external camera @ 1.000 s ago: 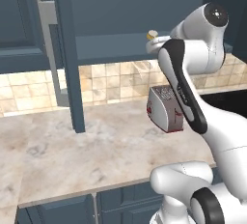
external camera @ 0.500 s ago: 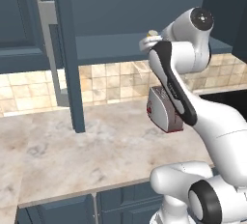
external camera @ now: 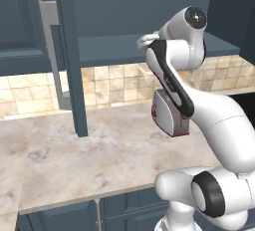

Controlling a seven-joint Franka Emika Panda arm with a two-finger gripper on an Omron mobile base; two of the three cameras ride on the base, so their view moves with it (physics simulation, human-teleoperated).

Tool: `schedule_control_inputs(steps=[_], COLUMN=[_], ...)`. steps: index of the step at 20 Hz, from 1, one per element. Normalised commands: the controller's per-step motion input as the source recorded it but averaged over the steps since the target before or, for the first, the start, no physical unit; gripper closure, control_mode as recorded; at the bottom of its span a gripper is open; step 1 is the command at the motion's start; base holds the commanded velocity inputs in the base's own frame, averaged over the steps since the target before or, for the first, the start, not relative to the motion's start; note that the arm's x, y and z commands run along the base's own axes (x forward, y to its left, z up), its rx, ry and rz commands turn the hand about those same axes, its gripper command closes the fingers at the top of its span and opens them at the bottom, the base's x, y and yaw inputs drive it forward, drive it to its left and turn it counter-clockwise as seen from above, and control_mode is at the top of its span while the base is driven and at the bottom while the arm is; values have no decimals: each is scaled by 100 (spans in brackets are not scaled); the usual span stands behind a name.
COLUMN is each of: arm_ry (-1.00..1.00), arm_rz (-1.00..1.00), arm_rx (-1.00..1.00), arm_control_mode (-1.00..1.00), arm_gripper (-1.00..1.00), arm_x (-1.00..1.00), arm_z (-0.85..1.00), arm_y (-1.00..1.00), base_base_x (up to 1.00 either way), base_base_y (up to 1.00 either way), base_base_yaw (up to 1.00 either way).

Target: Pick up the dish brush and bar soap from the sink, and place them back in the cabinet, and close the cabinet doors.

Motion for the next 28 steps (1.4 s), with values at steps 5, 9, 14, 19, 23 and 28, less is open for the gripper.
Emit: schedule_control_inputs(steps=[5,9,14,19,23,28], arm_ry=[0,0,0,0,0,0], arm_rz=[0,0,0,0,0,0], arm_rx=[0,0,0,0,0,0], arm_control_mode=[-100,-100,-100,-100,-100,-100], arm_gripper=[100,100,100,100,100,100], arm_x=[34,35,39,42,39,31], arm_z=[0,0,0,0,0,-1], arm_y=[14,11,10,6,6,1], base_base_x=[0,0,0,0,0,0], base_base_y=[0,0,0,0,0,0], base_base_yaw=[0,0,0,0,0,0])
